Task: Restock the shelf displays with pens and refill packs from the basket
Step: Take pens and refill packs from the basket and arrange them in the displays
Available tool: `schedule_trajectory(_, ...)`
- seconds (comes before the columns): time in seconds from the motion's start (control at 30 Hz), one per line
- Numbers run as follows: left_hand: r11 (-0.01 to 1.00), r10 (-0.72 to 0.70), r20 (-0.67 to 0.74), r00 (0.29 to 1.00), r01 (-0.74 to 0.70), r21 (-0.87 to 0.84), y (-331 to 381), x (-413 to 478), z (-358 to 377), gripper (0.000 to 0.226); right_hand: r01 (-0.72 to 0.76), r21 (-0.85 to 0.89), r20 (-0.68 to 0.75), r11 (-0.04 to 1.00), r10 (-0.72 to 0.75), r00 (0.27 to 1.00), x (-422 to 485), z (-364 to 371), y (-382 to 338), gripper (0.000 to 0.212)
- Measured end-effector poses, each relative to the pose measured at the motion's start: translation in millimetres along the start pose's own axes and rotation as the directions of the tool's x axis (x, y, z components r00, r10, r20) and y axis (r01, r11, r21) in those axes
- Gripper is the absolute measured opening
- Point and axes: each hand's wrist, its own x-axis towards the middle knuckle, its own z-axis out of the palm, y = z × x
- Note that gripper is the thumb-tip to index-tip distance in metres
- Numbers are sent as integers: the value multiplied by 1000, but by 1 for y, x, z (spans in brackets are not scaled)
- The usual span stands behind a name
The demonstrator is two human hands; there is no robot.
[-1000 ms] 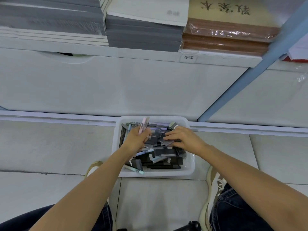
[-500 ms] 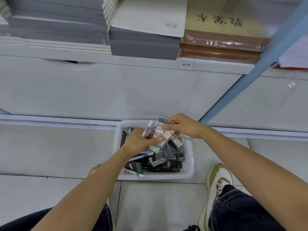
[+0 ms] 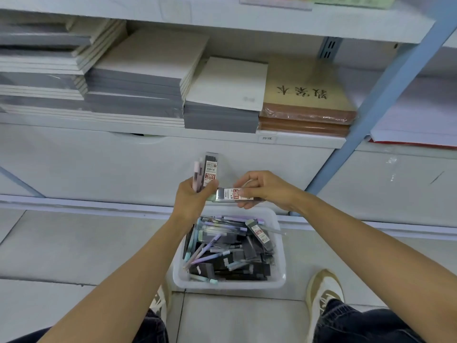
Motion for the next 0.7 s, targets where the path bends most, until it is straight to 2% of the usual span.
schedule_trajectory(0.1,993,92,63,994,-96,64,28,-5,-5,18,-6,-198,134,980,33,990,-12,0,-26,25)
schedule_trajectory(0.2,986,159,112,981,-165,40,59,-15,-5,15,22,-260,144,965,17,989,-26,-5,-56,26)
schedule_trajectory(0.33,979,196,-18,980,-197,-55,99,-28,0,19,98,-233,151,967,-64,986,-50,-12,-98,20)
schedule_trajectory(0.4,964,240,-53,969,-244,-104,119,-35,3,15,161,-186,103,969,-143,984,-61,-12,-117,27)
schedule_trajectory(0.47,951,273,-23,962,-274,-144,138,-40,8,8,247,-123,10,961,-248,969,-70,-10,-136,39)
schedule_trajectory(0.6,931,355,27,934,-351,-95,176,-44,21,7,400,-156,-114,903,-419,901,-87,-5,-173,67)
schedule_trajectory(0.7,908,416,23,909,-414,-72,204,-41,30,6,483,-191,-183,854,-515,838,-98,-7,-198,58)
